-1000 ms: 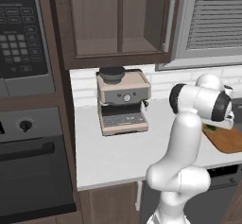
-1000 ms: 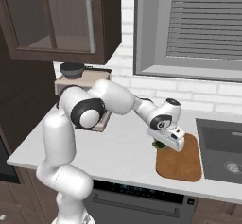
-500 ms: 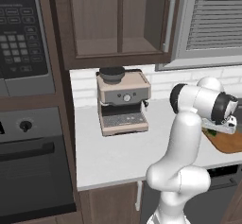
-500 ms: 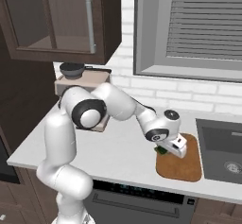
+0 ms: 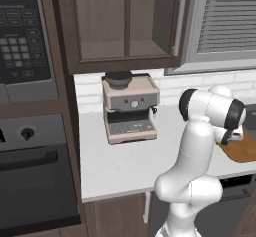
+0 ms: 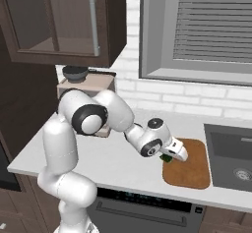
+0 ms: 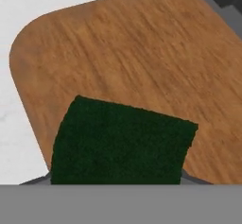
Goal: Pick up the sponge from the counter and clean the cutting board by briefly scrubbing or pressing down on the cutting board. Once finished, release the sponge.
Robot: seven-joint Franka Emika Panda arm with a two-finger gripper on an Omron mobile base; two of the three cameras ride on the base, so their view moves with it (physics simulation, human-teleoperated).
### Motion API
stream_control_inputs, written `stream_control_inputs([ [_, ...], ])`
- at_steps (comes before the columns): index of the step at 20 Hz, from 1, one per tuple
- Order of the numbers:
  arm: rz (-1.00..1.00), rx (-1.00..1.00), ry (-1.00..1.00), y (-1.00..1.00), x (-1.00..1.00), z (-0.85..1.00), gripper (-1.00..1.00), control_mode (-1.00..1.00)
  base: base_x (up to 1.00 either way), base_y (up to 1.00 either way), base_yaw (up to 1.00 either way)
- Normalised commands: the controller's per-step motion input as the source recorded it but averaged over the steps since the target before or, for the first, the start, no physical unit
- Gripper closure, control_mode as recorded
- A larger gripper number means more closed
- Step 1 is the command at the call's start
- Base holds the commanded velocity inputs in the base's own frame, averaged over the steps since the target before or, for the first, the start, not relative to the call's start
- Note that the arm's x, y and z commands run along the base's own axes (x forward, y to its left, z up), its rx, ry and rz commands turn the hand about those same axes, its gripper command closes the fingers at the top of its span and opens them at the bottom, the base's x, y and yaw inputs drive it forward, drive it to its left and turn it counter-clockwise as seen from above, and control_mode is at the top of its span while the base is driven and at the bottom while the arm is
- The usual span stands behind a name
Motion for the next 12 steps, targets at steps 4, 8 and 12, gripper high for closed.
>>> stream_control_inputs([
  [4,0.00,0.04,0.18,-0.11,0.45,-0.05,1.00,-1.00,0.00,0.00,0.00],
  [8,0.03,0.15,0.12,-0.25,0.50,0.39,1.00,-1.00,0.00,0.00,0.00],
  [12,0.06,0.16,0.00,-0.26,0.35,0.31,1.00,-1.00,0.00,0.00,0.00],
])
